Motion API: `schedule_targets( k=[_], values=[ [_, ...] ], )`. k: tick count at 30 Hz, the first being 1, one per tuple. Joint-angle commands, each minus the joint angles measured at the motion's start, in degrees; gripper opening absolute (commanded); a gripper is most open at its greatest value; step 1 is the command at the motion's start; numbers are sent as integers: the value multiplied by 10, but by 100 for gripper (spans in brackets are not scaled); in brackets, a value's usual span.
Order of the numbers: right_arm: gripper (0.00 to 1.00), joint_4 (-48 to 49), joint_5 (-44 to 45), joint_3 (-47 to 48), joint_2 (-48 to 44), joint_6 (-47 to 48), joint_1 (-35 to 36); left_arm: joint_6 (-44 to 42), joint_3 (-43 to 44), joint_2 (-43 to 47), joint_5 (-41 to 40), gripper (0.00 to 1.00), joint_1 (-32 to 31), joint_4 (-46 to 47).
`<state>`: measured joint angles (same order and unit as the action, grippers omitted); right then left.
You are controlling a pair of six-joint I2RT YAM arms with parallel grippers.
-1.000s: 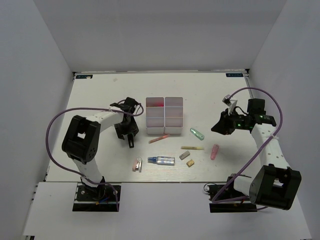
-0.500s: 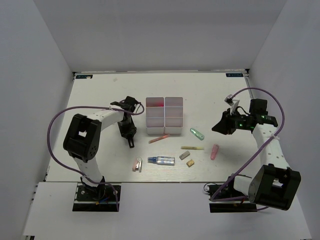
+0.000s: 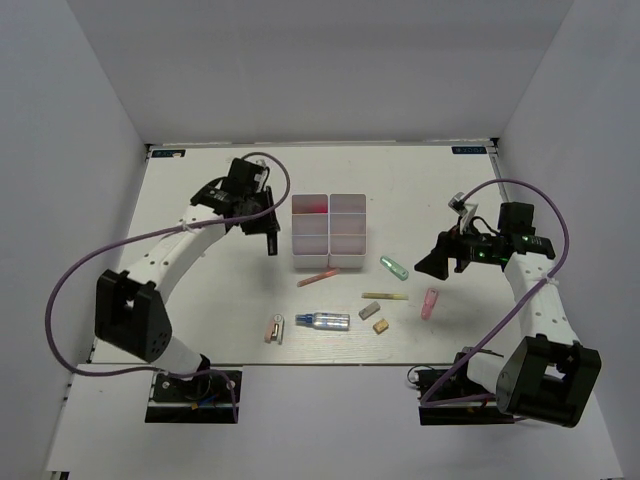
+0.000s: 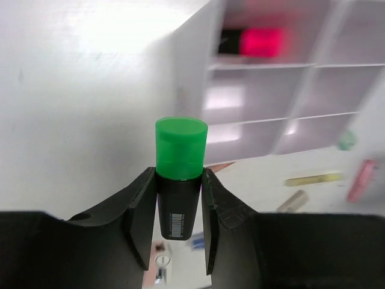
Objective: Sort the stationery into containers
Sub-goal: Pick up the pen from the center of the board, then place the pen in the storage box.
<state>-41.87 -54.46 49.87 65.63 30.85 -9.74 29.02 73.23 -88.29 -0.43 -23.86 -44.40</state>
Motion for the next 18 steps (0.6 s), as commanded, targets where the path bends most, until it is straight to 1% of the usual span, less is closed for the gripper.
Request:
schedule_targets(
  k=[1, 2, 3, 4, 5, 6, 7, 8, 9, 10, 11, 12, 13, 17, 18],
  values=[
    [89, -3, -28, 7, 5, 16, -3, -69, 23, 34, 74, 1, -8, 99],
    [89, -11, -28, 8, 6, 19, -3, -77, 19, 42, 100, 1, -9, 118],
    [89, -11, -30, 9, 6, 21, -3, -90, 12, 42, 129, 1, -11, 177],
    [89, -11, -29, 6, 7, 22, -3, -100, 9, 44, 160, 1, -9, 196],
    [89, -12, -31, 8, 6, 22, -3, -117, 7, 44, 171, 1, -11, 215],
    [88, -10, -33, 5, 6, 22, -3, -122, 5, 39, 194, 1, -11, 270],
    [88, -11, -33, 8, 5, 23, -3, -127, 4, 36, 234, 1, -10, 290],
    [88, -10, -33, 7, 6, 23, -3, -147, 3, 30, 254, 1, -8, 340],
    [88, -10, -34, 6, 6, 23, -3, -152, 9, 16, 296, 1, -8, 358],
    [88, -10, -35, 6, 7, 23, -3, -157, 19, 8, 311, 1, -7, 364],
    [88, -10, -34, 6, 8, 24, -4, -180, 32, 1, 324, 1, -6, 370],
    [88, -11, -35, 6, 11, 24, -3, -188, 40, -21, 354, 1, -6, 387],
    [88, -11, -37, 6, 9, 25, -5, -201, 41, -27, 362, 1, -6, 410],
    [88, -13, -36, 8, 9, 28, -4, -231, 36, -55, 388, 1, -4, 440],
    [88, -13, -37, 6, 8, 30, -4, -252, 35, -57, 394, 1, -2, 461]
  ],
)
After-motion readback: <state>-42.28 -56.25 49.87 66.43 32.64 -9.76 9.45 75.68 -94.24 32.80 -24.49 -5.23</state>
